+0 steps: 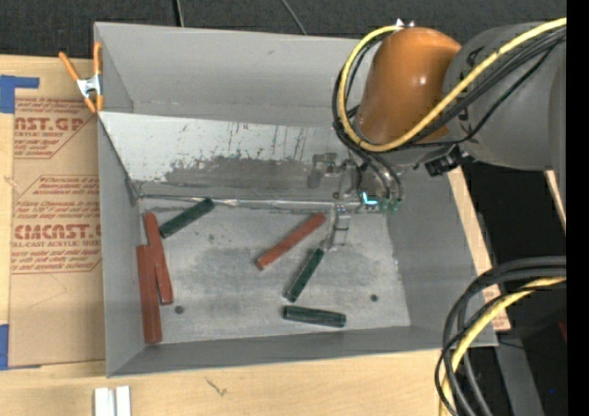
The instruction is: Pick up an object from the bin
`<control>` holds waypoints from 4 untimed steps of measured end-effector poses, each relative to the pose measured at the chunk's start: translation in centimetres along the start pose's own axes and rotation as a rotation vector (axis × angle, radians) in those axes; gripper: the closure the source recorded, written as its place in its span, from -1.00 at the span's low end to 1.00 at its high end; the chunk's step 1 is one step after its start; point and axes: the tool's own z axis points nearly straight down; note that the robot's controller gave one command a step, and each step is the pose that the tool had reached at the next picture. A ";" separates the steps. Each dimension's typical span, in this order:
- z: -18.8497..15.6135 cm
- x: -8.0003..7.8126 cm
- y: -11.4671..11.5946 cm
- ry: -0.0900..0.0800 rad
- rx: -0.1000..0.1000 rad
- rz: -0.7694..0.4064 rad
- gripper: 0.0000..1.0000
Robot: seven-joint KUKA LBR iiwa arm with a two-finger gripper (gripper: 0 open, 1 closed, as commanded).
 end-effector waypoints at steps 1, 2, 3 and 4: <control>-0.4 -0.2 0.0 -0.007 0.000 0.000 -1.00; 2.7 -0.4 0.5 -0.015 0.001 -0.063 -1.00; 9.9 0.2 2.8 -0.011 0.001 -0.593 1.00; 10.1 0.3 2.8 -0.008 0.000 -0.593 -1.00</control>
Offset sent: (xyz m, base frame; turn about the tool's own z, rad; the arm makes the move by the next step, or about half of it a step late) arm 0.0013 0.0175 -0.1005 -0.1935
